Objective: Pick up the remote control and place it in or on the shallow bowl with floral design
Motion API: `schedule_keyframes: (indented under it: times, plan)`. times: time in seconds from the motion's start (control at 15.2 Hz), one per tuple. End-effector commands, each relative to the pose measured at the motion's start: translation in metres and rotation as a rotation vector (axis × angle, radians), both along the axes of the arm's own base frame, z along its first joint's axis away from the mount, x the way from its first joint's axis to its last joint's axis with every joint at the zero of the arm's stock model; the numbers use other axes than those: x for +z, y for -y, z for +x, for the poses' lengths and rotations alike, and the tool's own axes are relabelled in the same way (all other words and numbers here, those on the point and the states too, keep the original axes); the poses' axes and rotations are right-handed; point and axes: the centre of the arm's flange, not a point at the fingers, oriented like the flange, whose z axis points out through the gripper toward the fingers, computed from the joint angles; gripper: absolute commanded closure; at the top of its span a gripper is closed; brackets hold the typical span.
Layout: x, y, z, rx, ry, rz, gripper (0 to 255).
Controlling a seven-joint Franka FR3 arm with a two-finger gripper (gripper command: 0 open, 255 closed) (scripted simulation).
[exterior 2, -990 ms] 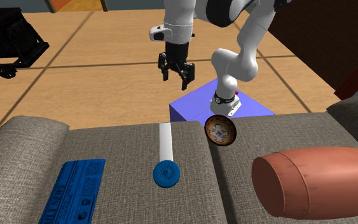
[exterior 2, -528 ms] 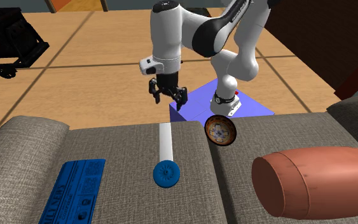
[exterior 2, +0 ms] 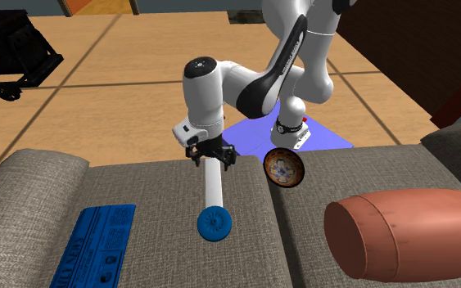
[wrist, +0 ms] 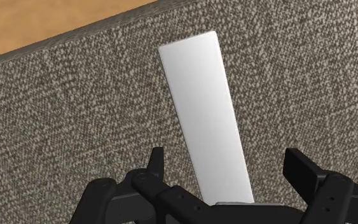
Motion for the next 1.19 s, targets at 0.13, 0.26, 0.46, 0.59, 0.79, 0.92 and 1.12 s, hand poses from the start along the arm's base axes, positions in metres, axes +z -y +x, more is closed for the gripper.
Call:
schedule_keyframes:
  times: [0.13, 0.26, 0.46, 0.59, 0.79, 0.92, 1.12]
  plan:
    - [-0.04, -0.017, 0.016, 0.097, -0.019, -0.011, 0]
    - [-0.051, -0.017, 0.016, 0.097, -0.019, -0.011, 0]
    - [-0.066, -0.018, 0.016, 0.097, -0.019, -0.011, 0]
    - [-0.075, -0.018, 0.015, 0.097, -0.019, -0.011, 0]
    - [-0.075, -0.018, 0.016, 0.097, -0.019, -0.011, 0]
    - [-0.075, -0.018, 0.016, 0.097, -0.019, -0.011, 0]
    - [-0.075, -0.018, 0.016, 0.097, -0.019, -0.011, 255]
